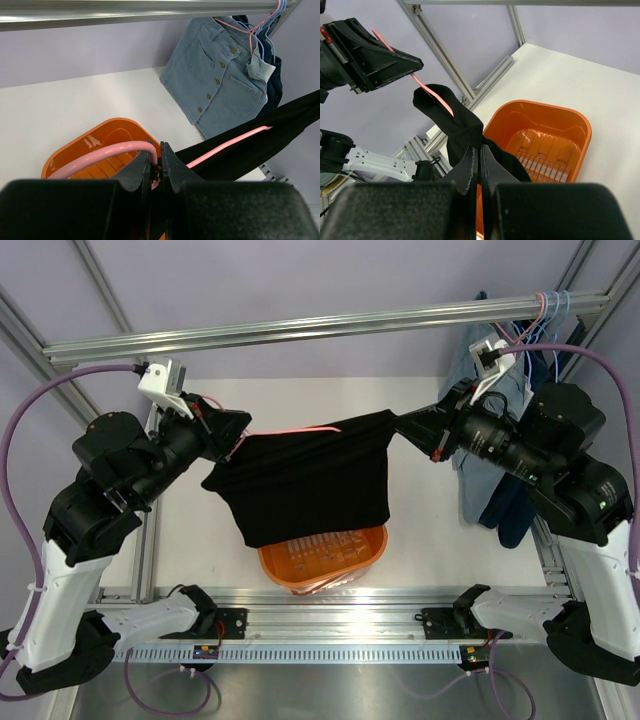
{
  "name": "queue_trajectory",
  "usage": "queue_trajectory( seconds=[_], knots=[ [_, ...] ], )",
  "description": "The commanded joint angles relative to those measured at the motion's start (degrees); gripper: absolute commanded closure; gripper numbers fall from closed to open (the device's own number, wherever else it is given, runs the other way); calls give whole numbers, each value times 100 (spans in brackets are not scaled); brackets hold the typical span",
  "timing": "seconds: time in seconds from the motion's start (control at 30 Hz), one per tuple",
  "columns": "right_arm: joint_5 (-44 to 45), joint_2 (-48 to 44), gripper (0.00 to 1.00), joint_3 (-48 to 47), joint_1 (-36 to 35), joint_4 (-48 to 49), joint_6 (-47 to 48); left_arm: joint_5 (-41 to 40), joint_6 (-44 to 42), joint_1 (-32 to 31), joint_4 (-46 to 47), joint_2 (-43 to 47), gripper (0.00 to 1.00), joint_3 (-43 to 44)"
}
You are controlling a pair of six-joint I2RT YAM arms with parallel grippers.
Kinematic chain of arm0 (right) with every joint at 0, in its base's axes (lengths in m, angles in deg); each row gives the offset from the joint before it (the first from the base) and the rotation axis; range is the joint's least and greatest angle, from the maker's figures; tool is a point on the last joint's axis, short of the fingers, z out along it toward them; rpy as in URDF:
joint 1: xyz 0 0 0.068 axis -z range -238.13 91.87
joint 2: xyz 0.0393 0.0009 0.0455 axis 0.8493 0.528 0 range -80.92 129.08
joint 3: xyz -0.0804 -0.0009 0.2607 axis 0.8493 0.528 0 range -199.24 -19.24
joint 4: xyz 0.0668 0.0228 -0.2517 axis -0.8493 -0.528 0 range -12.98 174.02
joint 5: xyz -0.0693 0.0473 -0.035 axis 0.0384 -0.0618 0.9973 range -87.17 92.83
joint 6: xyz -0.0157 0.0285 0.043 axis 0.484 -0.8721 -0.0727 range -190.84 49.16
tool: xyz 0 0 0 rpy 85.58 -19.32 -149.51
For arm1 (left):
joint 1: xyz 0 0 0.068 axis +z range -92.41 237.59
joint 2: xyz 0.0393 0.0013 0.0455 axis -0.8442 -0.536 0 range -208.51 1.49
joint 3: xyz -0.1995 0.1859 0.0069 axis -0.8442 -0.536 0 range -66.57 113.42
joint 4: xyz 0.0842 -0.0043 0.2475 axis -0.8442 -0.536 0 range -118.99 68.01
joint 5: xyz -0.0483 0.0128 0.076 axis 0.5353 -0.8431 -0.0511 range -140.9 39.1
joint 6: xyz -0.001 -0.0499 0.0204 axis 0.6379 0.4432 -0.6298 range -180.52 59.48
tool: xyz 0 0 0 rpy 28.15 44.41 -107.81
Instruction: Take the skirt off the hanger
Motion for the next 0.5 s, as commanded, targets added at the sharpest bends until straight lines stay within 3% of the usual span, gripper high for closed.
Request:
queue_trajectory(
  seconds=[0.0,0.23,0.47],
  knots=[
    [407,-136,100,-172,116,61,244,-579,-366,145,-38,252,100,-151],
    [356,390,100,-908,116,-53,236,-439,-331,153,-73,208,100,-256],
    [-295,1287,100,-1772,107,-142,43,-210,-235,127,32,102,100,-528]
  ],
)
